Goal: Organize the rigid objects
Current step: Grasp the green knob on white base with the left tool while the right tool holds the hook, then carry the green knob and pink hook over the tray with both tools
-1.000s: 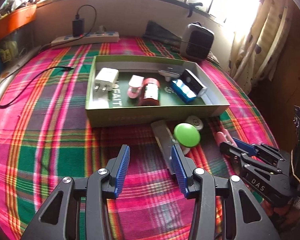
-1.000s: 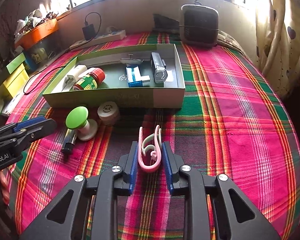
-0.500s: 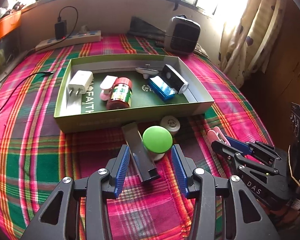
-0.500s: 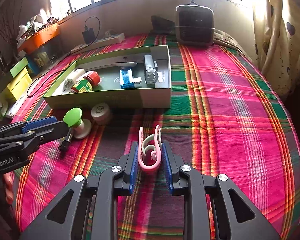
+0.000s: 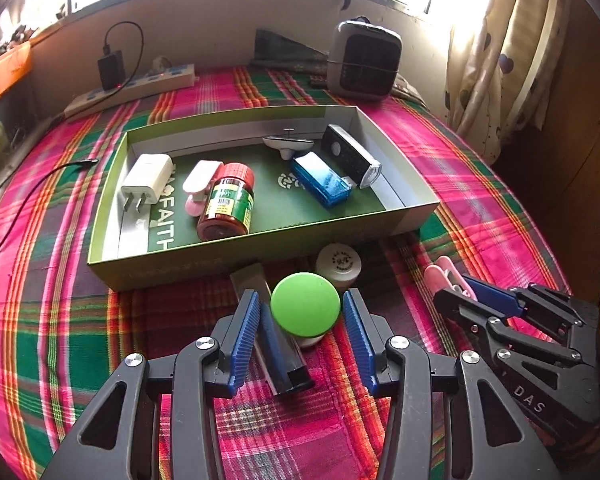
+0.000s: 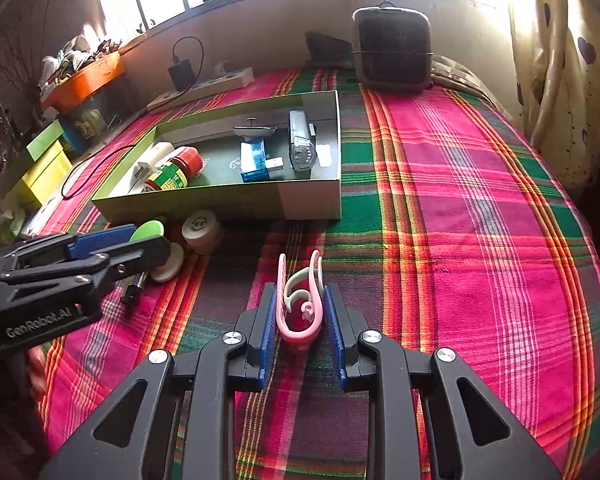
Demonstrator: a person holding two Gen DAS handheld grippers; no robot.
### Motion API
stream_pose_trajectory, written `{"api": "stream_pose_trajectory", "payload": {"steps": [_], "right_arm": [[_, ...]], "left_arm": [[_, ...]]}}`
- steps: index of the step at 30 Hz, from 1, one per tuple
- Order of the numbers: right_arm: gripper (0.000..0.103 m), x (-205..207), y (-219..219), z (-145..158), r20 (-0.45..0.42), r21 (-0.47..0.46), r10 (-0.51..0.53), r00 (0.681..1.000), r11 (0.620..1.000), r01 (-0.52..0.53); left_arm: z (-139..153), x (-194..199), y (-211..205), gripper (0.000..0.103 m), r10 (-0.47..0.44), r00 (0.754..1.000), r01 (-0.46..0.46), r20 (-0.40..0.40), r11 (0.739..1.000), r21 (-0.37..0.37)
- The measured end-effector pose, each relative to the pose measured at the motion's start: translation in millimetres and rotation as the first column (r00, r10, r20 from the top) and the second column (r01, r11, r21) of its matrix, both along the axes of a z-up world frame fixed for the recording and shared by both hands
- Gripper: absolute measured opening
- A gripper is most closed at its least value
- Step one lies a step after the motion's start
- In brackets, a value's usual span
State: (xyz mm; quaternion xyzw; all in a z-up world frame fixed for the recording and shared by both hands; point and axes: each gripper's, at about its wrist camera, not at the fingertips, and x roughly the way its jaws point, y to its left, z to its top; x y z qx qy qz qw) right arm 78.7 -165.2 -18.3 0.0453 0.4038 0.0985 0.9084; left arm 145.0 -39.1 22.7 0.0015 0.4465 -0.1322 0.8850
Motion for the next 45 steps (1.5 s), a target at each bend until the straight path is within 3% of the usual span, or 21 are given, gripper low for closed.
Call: {"api": "stream_pose_trajectory", "payload": {"steps": [12, 16, 26, 45], "right_arm": [[0.024, -0.3, -0.4, 0.2, 0.002, 0.005, 0.004, 1.000, 1.000, -0.004], [0.024, -0.6, -0.3, 0.3, 0.001, 0.007, 0.003, 1.000, 1.000, -0.004], [0.024, -0.3, -0.8, 1.0, 0.002, 0.004, 0.002, 1.000, 1.000, -0.002], [0.024, -0.5, 1.9, 1.6, 0.005, -0.020, -0.010, 1.000, 1.000, 0.010]], "left_arm": [[-0.7, 1.0, -2.8, 0.042, -0.001, 1.000, 0.001, 0.020, 1.000, 0.018], [-0.4, 0.4, -3.2, 0.033, -0.005, 1.000, 0.005, 0.026, 1.000, 0.018], [-0.9, -1.0, -3.9, 0.033, -0.011, 0.999, 0.011, 0.032, 1.000, 0.017], [6.8, -10.0, 2.0, 0.033, -0.055, 0.998, 0.059, 0.037, 0.992, -0.115]]}}
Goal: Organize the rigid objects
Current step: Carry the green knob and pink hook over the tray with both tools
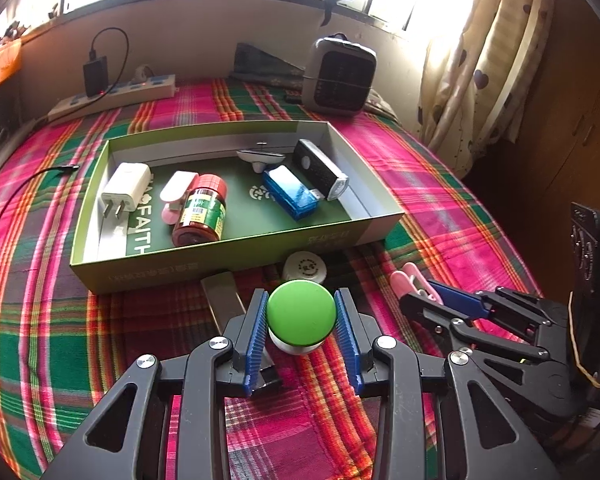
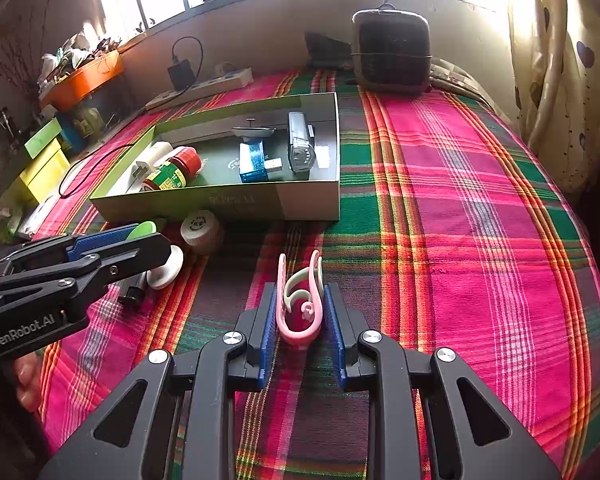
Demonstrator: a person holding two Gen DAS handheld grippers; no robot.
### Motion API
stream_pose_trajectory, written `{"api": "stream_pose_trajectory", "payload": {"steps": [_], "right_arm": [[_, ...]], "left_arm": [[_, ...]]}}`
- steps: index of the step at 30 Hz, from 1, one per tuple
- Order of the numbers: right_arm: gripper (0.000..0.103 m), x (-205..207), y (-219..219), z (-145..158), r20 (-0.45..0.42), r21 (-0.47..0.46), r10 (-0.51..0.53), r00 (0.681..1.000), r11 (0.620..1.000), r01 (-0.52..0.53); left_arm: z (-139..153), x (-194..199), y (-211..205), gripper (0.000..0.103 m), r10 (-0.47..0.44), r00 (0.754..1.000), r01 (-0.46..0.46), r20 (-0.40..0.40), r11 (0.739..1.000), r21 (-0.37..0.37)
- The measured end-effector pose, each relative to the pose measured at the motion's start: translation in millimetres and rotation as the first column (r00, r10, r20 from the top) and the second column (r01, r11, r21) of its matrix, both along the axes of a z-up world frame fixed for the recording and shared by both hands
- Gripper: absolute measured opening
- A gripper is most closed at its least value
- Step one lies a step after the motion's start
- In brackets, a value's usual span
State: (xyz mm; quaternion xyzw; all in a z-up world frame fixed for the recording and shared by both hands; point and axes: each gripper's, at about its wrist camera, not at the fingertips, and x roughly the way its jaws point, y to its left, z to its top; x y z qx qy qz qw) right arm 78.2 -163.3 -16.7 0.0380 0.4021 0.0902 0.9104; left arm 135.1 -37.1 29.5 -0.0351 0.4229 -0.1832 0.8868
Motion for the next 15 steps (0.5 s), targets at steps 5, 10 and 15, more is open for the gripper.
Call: {"api": "stream_pose_trajectory", "payload": {"steps": [5, 10, 15], "right_arm": [[0.024, -0.6, -0.2, 0.2, 0.003, -0.006, -0.007, 1.000, 1.000, 0.007], [0.024, -2.2, 0.2, 1.5, 0.011, -0.012, -0.011, 1.000, 1.000, 0.011], [0.024, -4.1, 2.4, 3.1, 0.022, -0.024, -0.009, 1.000, 1.000, 0.009]], "left_arm": [[2.2, -3.6, 0.3, 0.033, -0.016, 1.000, 0.016, -0.002, 1.000, -0.027], [5.8, -8.0, -0.3, 0.033, -0.019, 1.000, 0.019, 0.011, 1.000, -0.020], [8.9, -13.0, 0.9, 0.033, -0.018, 1.000, 0.018, 0.021, 1.000, -0.007]]}}
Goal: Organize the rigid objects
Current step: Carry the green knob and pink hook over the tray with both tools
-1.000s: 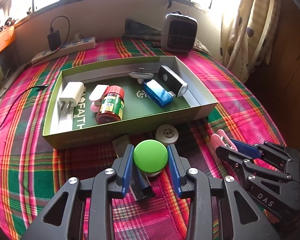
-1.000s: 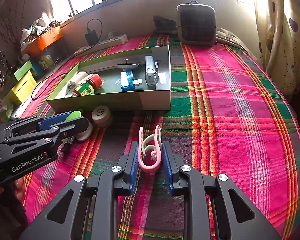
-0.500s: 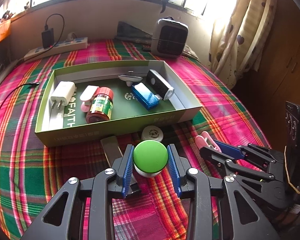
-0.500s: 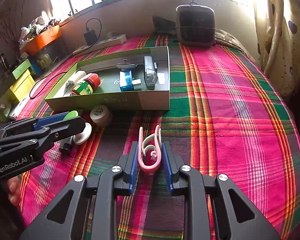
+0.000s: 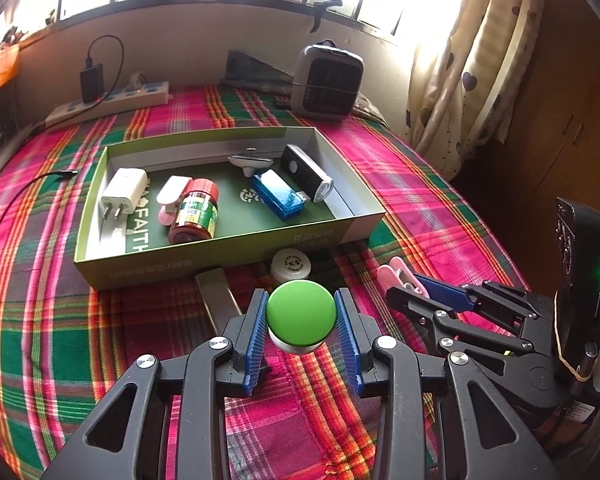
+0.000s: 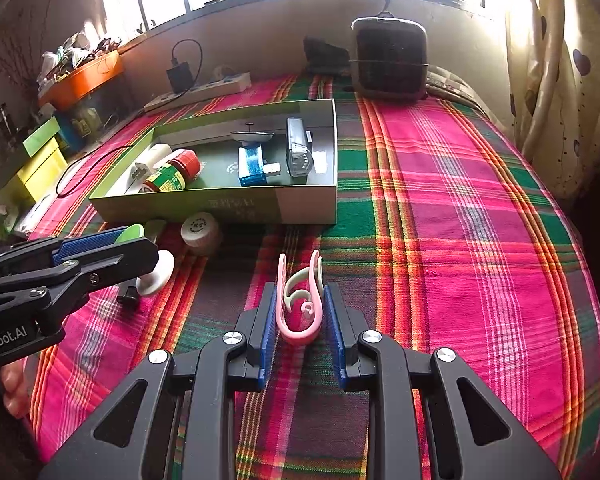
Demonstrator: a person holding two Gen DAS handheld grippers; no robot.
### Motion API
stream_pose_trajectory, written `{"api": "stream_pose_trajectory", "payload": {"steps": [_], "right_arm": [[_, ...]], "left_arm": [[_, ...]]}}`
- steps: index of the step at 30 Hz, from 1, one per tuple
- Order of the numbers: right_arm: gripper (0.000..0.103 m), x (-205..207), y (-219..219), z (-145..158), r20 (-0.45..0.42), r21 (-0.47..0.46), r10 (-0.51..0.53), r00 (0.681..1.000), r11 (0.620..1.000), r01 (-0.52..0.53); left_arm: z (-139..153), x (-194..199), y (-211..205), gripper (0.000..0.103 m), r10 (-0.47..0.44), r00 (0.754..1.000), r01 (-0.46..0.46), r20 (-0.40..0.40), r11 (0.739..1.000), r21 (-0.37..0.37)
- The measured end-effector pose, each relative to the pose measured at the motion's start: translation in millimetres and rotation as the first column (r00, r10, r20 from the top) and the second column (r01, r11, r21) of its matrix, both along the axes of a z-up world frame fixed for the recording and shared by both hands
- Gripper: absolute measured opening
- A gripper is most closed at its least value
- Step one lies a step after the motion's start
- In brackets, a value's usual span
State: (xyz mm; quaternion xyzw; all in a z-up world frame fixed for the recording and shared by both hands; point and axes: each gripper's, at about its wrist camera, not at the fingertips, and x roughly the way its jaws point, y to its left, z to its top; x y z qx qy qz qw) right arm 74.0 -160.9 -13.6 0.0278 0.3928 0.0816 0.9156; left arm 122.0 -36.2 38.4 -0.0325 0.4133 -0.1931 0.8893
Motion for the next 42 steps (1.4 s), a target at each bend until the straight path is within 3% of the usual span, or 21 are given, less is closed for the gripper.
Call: {"api": "stream_pose_trajectory", "payload": {"steps": [20, 42], "right_arm": [[0.024, -21.4, 3.1, 26.5, 0.096, -0.007, -0.007, 0.995, 1.000, 0.007], [0.024, -4.8, 18.9, 50.8, 0.148, -0.003, 0.056, 0.987, 0.998, -0.056]], "left_arm": [[23.8, -19.7, 12.1, 0.033, 0.024, 0.997, -0.025, 0.070, 1.000, 0.004], [46.5, 4.5, 57.9, 0.033, 0.123, 0.987, -0.124, 0.108, 0.992, 0.002]]}}
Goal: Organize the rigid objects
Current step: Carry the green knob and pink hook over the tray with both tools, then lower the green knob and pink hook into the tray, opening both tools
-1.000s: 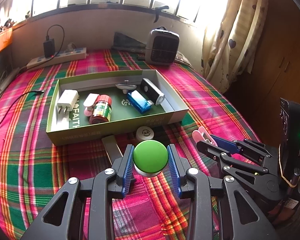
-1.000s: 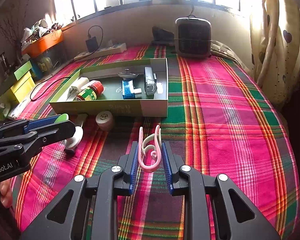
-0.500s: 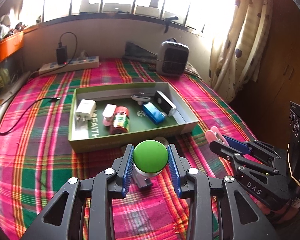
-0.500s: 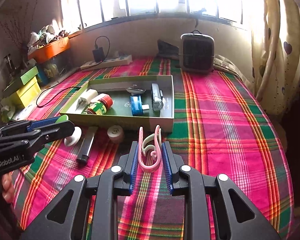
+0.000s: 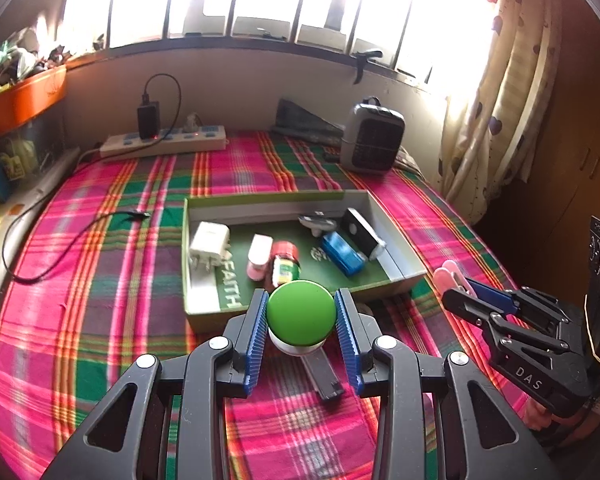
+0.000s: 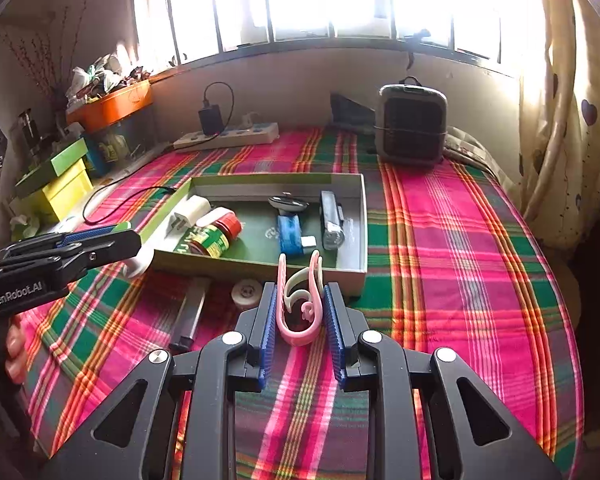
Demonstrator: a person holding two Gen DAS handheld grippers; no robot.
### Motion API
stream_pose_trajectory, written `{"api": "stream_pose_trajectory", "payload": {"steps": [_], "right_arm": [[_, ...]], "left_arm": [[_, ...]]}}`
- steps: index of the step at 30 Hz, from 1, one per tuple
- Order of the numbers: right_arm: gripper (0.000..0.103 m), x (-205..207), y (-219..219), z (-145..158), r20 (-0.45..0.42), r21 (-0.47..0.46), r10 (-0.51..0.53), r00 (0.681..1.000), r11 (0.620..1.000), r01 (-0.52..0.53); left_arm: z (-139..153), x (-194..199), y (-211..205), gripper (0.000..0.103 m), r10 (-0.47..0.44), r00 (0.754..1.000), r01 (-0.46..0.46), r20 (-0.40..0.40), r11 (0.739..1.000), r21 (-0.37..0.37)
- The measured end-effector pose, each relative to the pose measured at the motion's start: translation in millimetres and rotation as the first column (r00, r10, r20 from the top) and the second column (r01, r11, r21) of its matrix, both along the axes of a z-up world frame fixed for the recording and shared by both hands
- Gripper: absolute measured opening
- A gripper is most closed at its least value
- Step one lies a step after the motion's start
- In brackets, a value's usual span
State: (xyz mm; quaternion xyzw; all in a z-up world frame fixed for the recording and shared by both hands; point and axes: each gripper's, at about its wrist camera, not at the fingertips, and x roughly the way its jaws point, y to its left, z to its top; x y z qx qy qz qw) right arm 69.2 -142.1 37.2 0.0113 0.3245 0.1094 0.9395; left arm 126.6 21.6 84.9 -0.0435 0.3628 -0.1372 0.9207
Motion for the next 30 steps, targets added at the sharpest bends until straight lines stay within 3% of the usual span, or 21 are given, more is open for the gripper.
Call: {"api": "stream_pose_trajectory", "payload": {"steps": [13, 30], "right_arm": [[0.024, 30.7, 15.2, 10.4, -0.001, -0.001, 0.059, 0.998, 0.998, -0.059], [0.024, 84.2, 37.9, -11.6, -0.095, 0.002, 0.131, 0.987, 0.991, -0.131]], "left_arm": [[10.5, 32.8, 10.3, 0.033, 0.007, 1.000, -0.007, -0.002, 1.000, 0.010], [2.1, 97.8, 12.3, 0.033, -0.004, 0.998, 0.004, -0.057, 1.000, -0.003]]}}
